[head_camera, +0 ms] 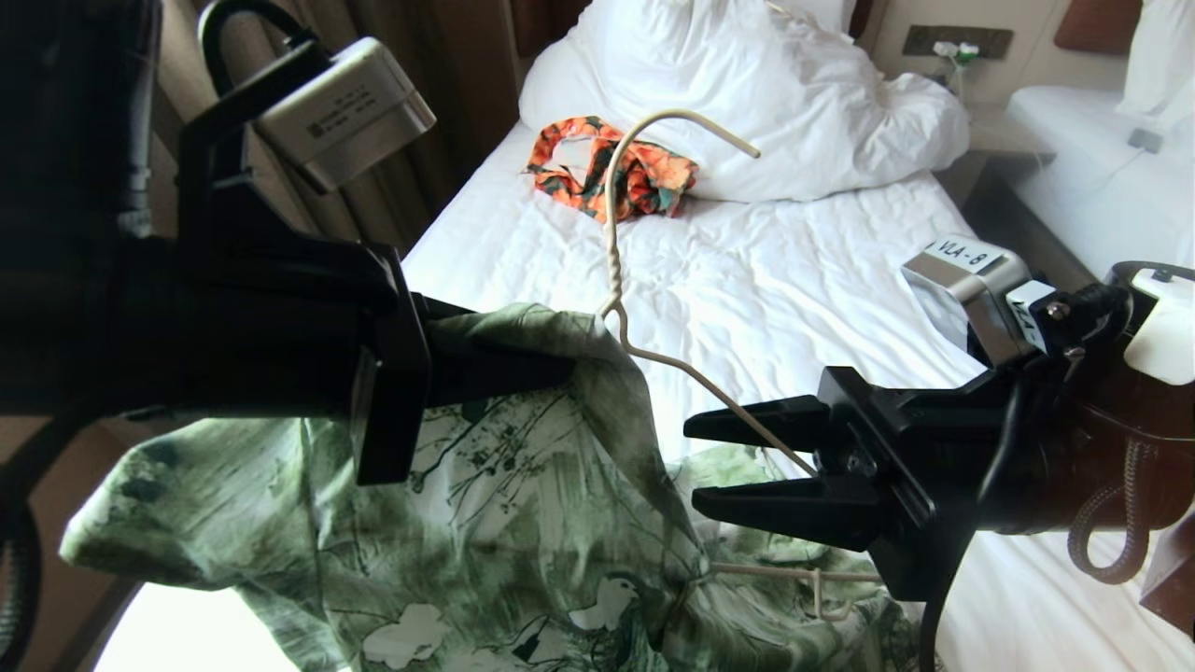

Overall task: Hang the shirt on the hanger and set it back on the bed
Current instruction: Hook the other side of the shirt onto the hanger

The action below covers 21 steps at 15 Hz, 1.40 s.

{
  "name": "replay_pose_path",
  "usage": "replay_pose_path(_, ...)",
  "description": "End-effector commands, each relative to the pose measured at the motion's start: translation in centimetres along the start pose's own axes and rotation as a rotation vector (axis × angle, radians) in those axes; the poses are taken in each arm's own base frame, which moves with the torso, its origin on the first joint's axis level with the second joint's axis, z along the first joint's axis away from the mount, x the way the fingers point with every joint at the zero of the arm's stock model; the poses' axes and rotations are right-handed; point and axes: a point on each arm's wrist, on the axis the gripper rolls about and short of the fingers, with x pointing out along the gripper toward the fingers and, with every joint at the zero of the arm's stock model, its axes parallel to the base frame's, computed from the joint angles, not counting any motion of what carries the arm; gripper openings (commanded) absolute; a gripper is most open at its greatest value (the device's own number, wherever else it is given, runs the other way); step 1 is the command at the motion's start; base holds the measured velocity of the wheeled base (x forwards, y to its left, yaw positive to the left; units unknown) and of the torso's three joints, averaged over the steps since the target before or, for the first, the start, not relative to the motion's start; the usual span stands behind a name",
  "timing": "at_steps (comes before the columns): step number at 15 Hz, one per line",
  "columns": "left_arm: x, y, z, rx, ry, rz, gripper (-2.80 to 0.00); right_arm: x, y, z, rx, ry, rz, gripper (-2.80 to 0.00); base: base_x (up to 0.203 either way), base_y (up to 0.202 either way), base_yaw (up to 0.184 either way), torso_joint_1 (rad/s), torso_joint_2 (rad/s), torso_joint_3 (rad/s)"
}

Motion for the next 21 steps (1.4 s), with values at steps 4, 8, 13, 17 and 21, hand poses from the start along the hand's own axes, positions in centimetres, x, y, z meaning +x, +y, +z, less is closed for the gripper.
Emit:
replay_pose_path(4, -1.2, -0.2, 0.7, -0.025, -0.047, -0.023, -2.8, 0.2, 1.0, 1.4, 0.038, -0.097, -0.302, 0.0, 0.0, 0.0, 0.0, 0.0, 0.0, 0.0)
replay_pose_path(8, -1.5, -0.4, 0.5, -0.055, -0.046, -0.025, -2.8, -0.8, 2.0, 4.6, 0.107, -0.04, -0.502, 0.0, 0.0, 0.0, 0.0, 0.0, 0.0, 0.0)
replay_pose_path(13, -2.0, -1.1, 0.5, -0.056, -0.057, -0.05, -2.8, -3.5, 4.2, 12.3, 0.176, -0.071, -0.63, 0.0, 0.0, 0.0, 0.0, 0.0, 0.0, 0.0)
replay_pose_path(17, -2.7, -1.7, 0.7, -0.08, -0.075, -0.075, -2.8, -3.5, 2.2, 12.9, 0.186, -0.009, -0.957, 0.0, 0.0, 0.0, 0.0, 0.0, 0.0, 0.0)
replay_pose_path(21, -2.9, -2.5, 0.9, -0.125, -0.086, -0.113, -2.8, -3.3, 0.8, 12.2, 0.251, 0.058, -1.045, -2.8, 0.0, 0.0, 0.0, 0.0, 0.0, 0.0)
